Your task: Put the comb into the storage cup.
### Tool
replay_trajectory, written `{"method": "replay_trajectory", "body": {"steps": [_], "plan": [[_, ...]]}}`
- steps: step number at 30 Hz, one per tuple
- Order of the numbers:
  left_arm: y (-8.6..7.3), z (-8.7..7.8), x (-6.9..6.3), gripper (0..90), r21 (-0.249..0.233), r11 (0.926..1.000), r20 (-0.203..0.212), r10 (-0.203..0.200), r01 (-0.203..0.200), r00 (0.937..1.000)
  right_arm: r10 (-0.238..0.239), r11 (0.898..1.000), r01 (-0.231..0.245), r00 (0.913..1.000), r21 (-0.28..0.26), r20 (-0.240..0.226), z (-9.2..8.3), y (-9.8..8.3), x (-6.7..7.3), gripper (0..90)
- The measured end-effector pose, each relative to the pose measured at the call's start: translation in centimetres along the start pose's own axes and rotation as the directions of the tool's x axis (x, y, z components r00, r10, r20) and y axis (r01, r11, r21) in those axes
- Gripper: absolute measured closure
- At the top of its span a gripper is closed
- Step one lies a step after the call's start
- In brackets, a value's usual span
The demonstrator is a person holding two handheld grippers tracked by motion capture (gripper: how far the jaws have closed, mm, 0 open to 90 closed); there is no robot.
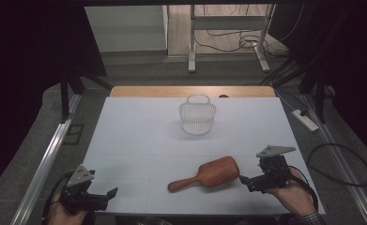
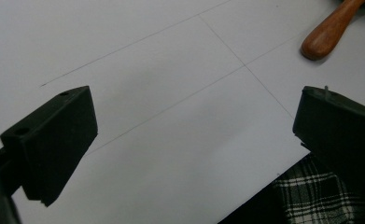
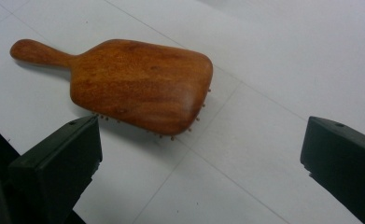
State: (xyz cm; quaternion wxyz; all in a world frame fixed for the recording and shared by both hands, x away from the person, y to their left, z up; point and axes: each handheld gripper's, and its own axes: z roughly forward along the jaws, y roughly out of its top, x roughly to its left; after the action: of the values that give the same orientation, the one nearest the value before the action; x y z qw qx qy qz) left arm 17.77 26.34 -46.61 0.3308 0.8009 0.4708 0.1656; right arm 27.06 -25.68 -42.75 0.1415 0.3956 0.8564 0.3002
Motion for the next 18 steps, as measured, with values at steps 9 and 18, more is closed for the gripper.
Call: {"method": "replay_trajectory", "body": {"steps": [9, 18], "plan": [[0.0, 0.0, 0.0, 0.6, -0.003, 1.0000, 0.001, -0.005, 0.005, 1.0000, -0.003, 1.000, 0.003, 0.9997, 0.023, -0.025, 1.1, 1.6, 0.6, 0.0], [0.0, 0.0, 0.0, 0.7, -0.001, 1.0000, 0.001, -0.002, 0.002, 1.0000, -0.033, 0.998, 0.035, 0.9981, 0.046, -0.051, 2.5, 2.9, 1.6, 0.0]]}}
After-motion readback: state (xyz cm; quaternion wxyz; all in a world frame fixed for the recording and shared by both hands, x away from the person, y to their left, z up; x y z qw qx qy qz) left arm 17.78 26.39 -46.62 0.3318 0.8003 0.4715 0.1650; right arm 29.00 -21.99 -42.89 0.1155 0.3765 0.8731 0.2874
